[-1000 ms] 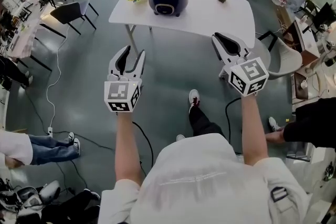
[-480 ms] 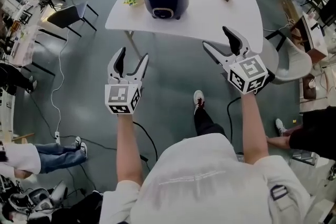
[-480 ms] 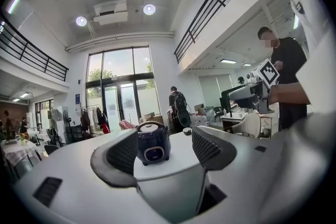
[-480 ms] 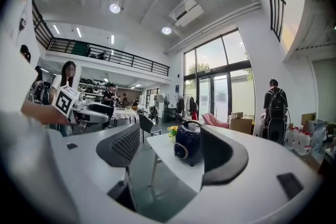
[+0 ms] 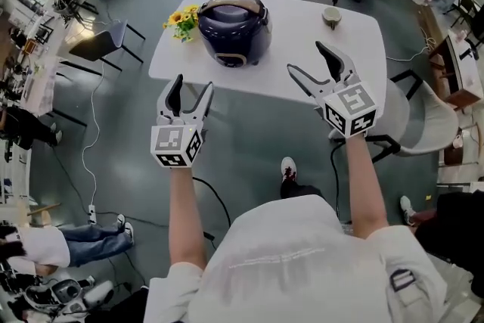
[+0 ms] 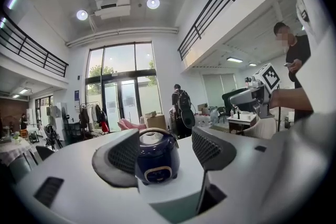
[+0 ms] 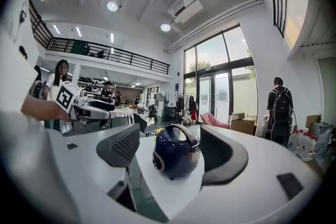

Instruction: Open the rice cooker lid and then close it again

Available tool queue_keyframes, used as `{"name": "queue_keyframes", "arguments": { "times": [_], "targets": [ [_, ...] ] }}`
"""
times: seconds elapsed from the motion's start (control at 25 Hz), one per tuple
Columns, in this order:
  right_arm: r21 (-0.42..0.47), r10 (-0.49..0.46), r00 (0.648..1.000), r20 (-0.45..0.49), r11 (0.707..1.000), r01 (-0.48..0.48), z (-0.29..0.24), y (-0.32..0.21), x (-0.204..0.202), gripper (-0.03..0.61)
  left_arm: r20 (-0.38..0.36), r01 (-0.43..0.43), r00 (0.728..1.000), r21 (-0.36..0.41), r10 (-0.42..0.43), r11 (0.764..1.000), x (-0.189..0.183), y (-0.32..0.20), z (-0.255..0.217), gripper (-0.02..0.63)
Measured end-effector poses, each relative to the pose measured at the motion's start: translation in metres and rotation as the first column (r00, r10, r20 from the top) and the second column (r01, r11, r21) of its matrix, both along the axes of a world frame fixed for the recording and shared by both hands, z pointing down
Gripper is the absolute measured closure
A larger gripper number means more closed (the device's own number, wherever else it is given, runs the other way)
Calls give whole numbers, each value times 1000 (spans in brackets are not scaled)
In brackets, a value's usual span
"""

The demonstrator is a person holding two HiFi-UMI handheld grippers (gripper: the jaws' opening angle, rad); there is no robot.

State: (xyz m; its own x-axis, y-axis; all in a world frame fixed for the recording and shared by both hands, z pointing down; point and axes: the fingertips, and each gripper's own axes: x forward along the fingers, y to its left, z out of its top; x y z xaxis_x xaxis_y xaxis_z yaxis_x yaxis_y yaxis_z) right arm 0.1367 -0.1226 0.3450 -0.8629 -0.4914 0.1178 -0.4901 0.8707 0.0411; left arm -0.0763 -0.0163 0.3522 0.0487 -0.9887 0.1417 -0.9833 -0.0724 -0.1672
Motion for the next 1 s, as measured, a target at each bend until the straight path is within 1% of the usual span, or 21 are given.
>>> {"name": "queue_keyframes", "arguments": {
  "times": [0.16,0.32,0.44,0.68,0.84,1.0],
  "targets": [
    [-4,-17,1000,-12,1000,17,-1,-52,-10,229,21,18,1000,-6,-18,1000,-8,-49,-2,285],
    [-12,-33,998,-45,999,33,15,-89,-17,229,13,45,999,-3,-45,999,-14,-80,9,287],
    [-20,-37,997,-71,999,35,25,-107,-32,229,12,53,999,-12,-53,999,-27,-97,15,287],
    [-29,-46,989,-144,999,43,37,-127,-69,229,13,52,999,-43,-51,998,-69,-120,25,288],
    [-38,-90,976,-198,996,84,48,-134,-99,229,14,14,1000,-66,-13,998,-93,-139,42,290],
    [-75,-161,953,-258,986,147,56,-139,-148,229,14,-52,998,-87,54,995,-126,-158,54,290]
  ]
}}
